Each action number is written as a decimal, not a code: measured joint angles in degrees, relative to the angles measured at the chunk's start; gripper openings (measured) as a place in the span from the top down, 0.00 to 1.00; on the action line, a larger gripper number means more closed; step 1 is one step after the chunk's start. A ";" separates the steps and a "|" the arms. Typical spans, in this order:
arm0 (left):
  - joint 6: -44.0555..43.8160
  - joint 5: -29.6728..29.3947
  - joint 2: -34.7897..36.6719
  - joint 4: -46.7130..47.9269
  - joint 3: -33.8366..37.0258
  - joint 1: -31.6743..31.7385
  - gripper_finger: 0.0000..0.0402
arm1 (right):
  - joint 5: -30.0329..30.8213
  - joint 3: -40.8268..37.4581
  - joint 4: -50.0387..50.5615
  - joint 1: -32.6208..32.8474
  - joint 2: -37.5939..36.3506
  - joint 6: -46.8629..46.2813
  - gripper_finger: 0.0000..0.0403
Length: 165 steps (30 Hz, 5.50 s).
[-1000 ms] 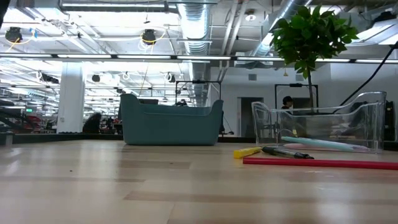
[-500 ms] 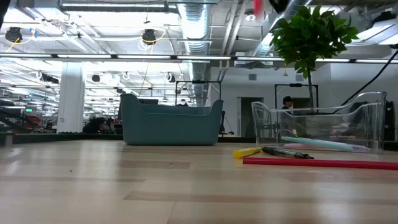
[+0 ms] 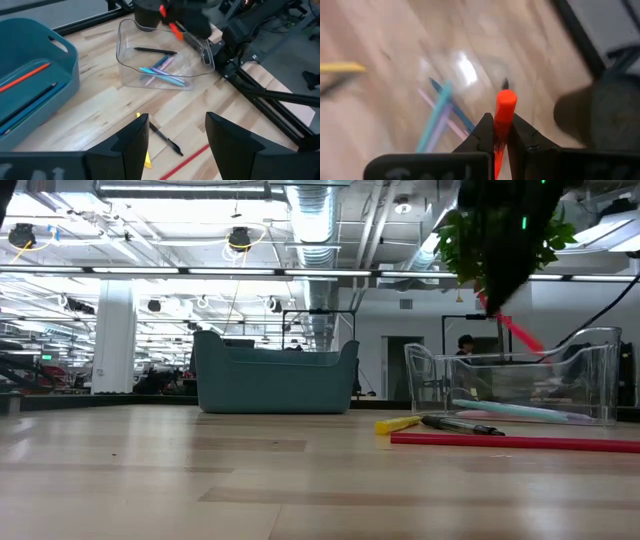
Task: Sort pens & pencils
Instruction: Put the orange pen into the transparent bin, then put the red pencil into the blue bin, then put the yellow pen into the transparent bin
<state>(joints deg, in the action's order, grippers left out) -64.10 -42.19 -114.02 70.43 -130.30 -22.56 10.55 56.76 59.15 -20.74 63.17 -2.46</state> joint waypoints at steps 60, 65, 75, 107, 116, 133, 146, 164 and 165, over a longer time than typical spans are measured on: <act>44.50 39.21 -23.89 -25.14 8.08 5.16 0.43 | -19.46 2.00 13.73 9.15 -31.10 -16.36 0.37; 45.47 39.71 -23.94 -29.35 12.22 6.62 0.43 | -19.46 2.00 13.75 9.12 -31.12 -15.69 0.37; 47.71 40.02 -23.56 -32.63 19.18 6.85 0.45 | -19.48 2.00 13.79 9.12 -31.12 -16.61 0.37; 31.33 28.35 -15.68 -26.83 8.84 5.69 0.99 | -19.88 2.00 7.50 9.10 -31.12 -17.11 0.37; 32.99 7.75 -2.16 -24.84 8.63 4.61 0.99 | -21.69 2.00 -3.19 9.10 -31.10 -17.07 0.37; 41.05 8.79 5.95 6.13 15.37 23.66 0.99 | -21.66 2.00 -3.69 9.11 -30.99 -18.05 0.37; 56.16 28.06 6.05 -4.60 36.50 42.98 0.99 | -21.65 2.00 -2.17 9.10 -30.99 -20.09 0.37; 54.57 34.50 6.01 -12.07 44.12 49.43 0.65 | -21.25 2.00 -2.16 9.12 -30.99 -21.11 0.37; 53.03 35.53 6.01 -11.08 43.09 49.27 0.62 | -21.23 2.00 -2.16 9.10 -30.99 -21.13 0.37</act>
<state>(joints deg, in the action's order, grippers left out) -11.06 -6.66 -108.01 59.35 -87.21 26.71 -10.68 58.76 56.99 -11.64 32.18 -23.59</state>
